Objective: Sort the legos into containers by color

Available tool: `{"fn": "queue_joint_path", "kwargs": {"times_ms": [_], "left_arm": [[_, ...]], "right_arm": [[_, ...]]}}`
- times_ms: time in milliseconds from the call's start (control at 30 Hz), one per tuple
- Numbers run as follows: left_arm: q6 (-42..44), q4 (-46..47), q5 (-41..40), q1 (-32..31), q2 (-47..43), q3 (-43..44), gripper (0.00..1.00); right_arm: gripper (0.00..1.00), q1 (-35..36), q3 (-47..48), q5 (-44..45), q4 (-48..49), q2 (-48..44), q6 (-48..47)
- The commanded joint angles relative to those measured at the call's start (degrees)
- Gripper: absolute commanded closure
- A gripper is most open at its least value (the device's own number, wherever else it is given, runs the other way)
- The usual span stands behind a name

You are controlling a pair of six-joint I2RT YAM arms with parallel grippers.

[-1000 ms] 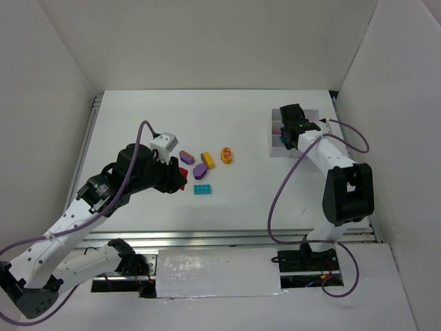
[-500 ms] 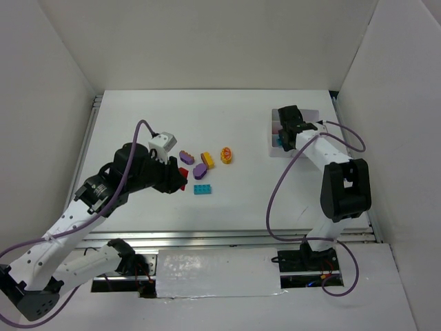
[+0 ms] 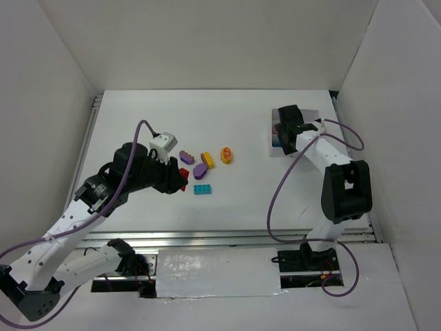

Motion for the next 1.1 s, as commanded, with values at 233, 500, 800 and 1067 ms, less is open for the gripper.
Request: {"fn": "queue_joint_path", "kwargs": {"times_ms": [233,500,800,1067], "left_arm": [[-0.27,11.21,32.20,4.88,-1.98,-1.50,1.00],[-9.31,29.04,49.40,5.41,-1.90,-5.10,1.00],[-17.23,37.94,51.78,5.24,1.45,-6.42,1.00],[-17.67,38.21,51.52,5.24,1.53,-5.89,1.00]], "right_arm": [[0.12,4.36,-11.24,-64.25,40.57,-14.62,-37.26],[0.00,21.93,-22.23,-80.96,47.98,-32.72,-42.73],[0.07,29.85,-27.70,-78.49,64.51,-39.16,-33.06],[0.22,34.95,-24.63,-66.63,55.46,-38.54,-38.95]]}}
